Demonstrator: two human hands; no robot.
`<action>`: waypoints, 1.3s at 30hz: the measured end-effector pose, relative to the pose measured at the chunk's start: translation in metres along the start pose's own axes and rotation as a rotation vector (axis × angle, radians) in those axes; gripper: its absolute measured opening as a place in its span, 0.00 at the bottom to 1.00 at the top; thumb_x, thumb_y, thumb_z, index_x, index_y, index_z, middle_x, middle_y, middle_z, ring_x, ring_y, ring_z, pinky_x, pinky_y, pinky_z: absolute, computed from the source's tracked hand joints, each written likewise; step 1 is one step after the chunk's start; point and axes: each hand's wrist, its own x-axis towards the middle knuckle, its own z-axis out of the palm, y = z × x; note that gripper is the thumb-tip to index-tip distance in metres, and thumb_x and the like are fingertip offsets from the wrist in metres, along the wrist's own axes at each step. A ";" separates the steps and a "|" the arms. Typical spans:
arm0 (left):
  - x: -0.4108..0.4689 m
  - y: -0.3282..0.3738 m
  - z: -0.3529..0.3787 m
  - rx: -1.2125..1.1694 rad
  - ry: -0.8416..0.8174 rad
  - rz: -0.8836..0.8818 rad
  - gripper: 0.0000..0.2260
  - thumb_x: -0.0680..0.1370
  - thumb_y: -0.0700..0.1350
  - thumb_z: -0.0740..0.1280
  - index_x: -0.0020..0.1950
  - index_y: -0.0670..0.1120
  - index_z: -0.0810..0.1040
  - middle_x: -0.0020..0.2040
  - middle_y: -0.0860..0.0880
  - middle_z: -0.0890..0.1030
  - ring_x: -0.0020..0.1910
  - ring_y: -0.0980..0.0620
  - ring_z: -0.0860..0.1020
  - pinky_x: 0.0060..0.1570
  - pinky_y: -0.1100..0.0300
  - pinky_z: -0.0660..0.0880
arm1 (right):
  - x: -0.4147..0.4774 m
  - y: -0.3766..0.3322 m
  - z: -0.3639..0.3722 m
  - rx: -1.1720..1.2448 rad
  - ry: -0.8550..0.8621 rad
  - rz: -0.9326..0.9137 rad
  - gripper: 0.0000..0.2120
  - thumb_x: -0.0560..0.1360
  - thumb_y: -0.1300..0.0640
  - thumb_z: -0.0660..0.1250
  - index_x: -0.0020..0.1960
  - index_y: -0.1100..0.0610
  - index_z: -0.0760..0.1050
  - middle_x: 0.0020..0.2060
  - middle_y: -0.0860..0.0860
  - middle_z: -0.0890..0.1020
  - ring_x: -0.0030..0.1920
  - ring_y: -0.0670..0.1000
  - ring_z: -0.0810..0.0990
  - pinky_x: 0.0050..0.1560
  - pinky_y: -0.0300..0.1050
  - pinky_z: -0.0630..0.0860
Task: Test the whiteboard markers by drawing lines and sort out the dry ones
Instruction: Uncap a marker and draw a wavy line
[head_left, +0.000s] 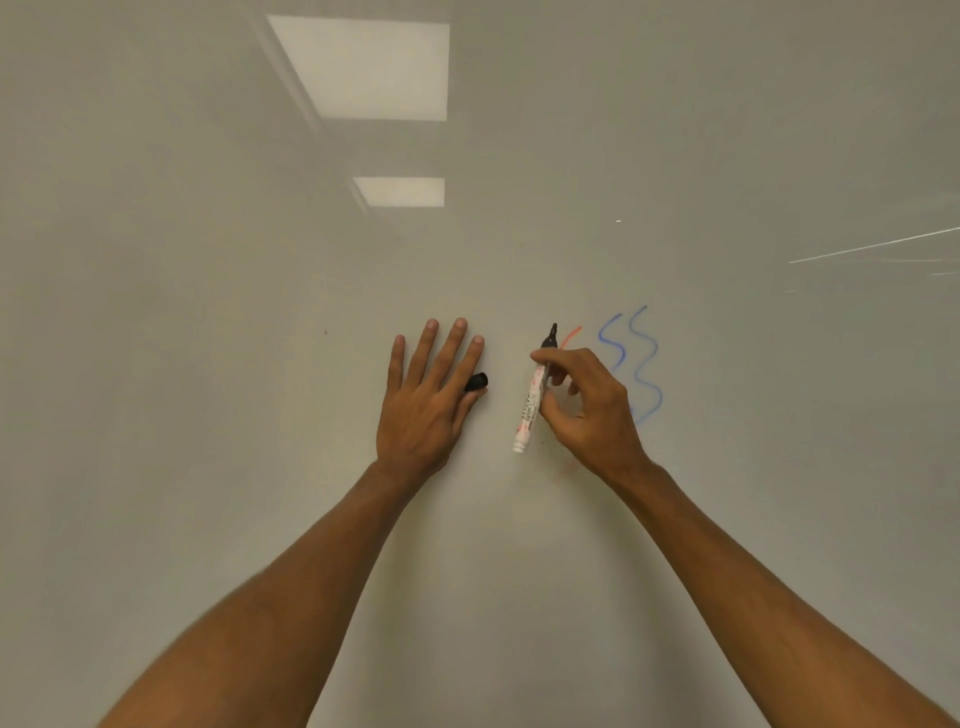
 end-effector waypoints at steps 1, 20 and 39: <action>0.001 0.000 0.000 0.002 0.007 0.003 0.25 0.84 0.56 0.50 0.79 0.47 0.57 0.79 0.45 0.56 0.78 0.42 0.53 0.75 0.39 0.51 | 0.000 0.001 0.002 -0.020 0.020 -0.004 0.17 0.71 0.63 0.71 0.59 0.57 0.75 0.44 0.48 0.76 0.43 0.45 0.74 0.44 0.33 0.70; 0.000 -0.003 0.006 0.018 0.060 0.024 0.25 0.84 0.56 0.54 0.79 0.47 0.59 0.79 0.44 0.57 0.78 0.42 0.53 0.75 0.40 0.50 | -0.009 0.002 0.037 -0.091 0.179 0.010 0.12 0.75 0.59 0.63 0.56 0.63 0.77 0.42 0.55 0.81 0.40 0.53 0.79 0.43 0.48 0.76; 0.001 -0.005 0.004 -0.019 0.083 0.008 0.21 0.85 0.52 0.56 0.77 0.47 0.65 0.77 0.44 0.62 0.77 0.41 0.58 0.74 0.39 0.55 | -0.109 -0.013 0.053 -0.156 0.235 0.241 0.08 0.71 0.61 0.62 0.44 0.63 0.78 0.31 0.52 0.76 0.31 0.48 0.73 0.35 0.37 0.69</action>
